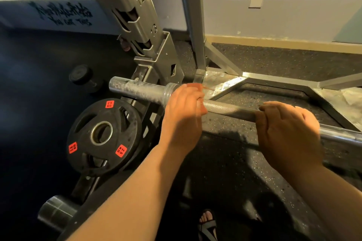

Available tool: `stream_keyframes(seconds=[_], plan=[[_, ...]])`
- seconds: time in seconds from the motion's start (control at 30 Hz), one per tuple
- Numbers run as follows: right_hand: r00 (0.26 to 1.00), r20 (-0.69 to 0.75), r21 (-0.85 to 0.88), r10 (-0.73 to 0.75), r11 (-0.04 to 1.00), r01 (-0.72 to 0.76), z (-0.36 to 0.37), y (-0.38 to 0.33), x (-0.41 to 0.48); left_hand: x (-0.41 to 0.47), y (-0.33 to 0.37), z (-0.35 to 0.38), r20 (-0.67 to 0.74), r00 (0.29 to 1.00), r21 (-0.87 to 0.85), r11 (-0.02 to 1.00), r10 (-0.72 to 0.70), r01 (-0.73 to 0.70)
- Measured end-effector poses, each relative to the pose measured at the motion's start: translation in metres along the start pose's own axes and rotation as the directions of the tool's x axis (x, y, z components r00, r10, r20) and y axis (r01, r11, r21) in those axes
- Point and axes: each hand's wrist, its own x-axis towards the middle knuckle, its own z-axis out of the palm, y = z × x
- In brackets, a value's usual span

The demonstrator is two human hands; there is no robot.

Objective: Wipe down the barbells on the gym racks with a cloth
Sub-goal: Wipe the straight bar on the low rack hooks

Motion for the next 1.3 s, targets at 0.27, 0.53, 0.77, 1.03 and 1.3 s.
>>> stream_keyframes(seconds=[0.27,0.53,0.77,1.03,1.3], plan=[[0.996,-0.079,-0.116,-0.048,0.993,0.039,-0.001,-0.006,0.002,-0.008,0.022,0.022,-0.064,0.961,-0.088,0.960,-0.270,0.264],[0.978,0.190,-0.052,-0.081,0.994,0.092,-0.007,-0.035,0.028,-0.008,0.015,0.009,0.001,0.974,-0.013,0.974,-0.225,0.225],[0.991,0.110,-0.105,-0.073,0.991,0.085,0.011,-0.037,0.040,-0.004,0.022,0.010,0.030,0.961,0.013,0.961,-0.275,0.275],[0.978,0.088,-0.153,-0.192,0.967,0.203,0.018,-0.030,0.030,-0.009,0.018,0.000,0.107,0.959,0.109,0.962,-0.261,0.249],[0.977,0.106,-0.141,-0.187,0.969,0.201,0.019,-0.030,0.031,0.003,0.023,-0.003,0.107,0.957,0.026,0.963,-0.270,0.268]])
